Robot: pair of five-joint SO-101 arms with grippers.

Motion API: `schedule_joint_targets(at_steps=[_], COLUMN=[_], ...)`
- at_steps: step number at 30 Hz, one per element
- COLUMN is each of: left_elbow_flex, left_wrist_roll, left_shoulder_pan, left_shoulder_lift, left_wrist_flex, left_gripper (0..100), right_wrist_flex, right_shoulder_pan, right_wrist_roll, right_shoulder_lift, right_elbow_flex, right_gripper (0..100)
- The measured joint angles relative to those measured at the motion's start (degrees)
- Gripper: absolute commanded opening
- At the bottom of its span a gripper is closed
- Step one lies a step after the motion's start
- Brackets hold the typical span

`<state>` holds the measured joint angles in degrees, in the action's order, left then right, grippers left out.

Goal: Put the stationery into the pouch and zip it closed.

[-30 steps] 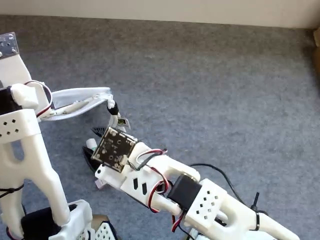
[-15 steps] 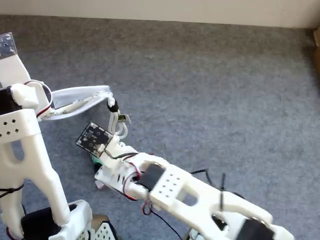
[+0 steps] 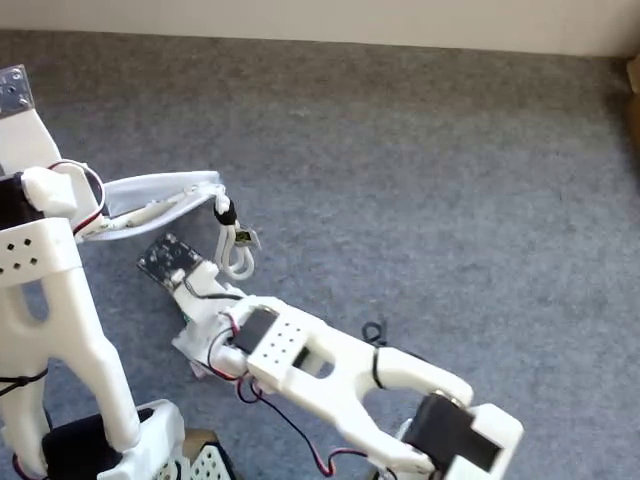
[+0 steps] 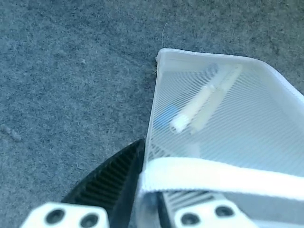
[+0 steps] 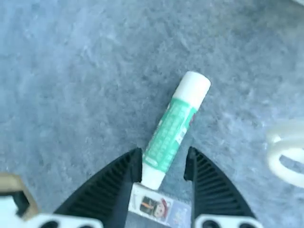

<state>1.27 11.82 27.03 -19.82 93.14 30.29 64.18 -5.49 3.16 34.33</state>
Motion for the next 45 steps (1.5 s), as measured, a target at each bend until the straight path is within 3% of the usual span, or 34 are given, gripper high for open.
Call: schedule_joint_targets(at_steps=[9,15,20,28,40,45], left_elbow_flex=[0.0,0.0,0.0,0.0,0.0,0.0], left_wrist_roll=[0.0,0.0,0.0,0.0,0.0,0.0], left_shoulder_pan=[0.0,0.0,0.0,0.0,0.0,0.0], left_shoulder_lift=[0.0,0.0,0.0,0.0,0.1,0.1], left_wrist_flex=[0.0,0.0,-0.4,-0.6,-0.6,-0.6], left_gripper=[1,1,1,1,1,1], right_wrist_flex=[0.0,-0.1,0.3,11.3,23.3,30.5], right_shoulder_pan=[0.1,-0.1,-2.4,-9.7,-17.1,-17.8], right_wrist_roll=[-1.6,-1.4,6.6,8.3,29.3,34.5], right_shoulder_lift=[-11.4,-13.4,-13.4,-13.4,-13.4,-13.4], right_elbow_flex=[-6.9,-7.3,-7.3,-12.8,-14.4,-15.4], right_gripper=[14.4,0.0,0.5,0.5,0.9,11.9])
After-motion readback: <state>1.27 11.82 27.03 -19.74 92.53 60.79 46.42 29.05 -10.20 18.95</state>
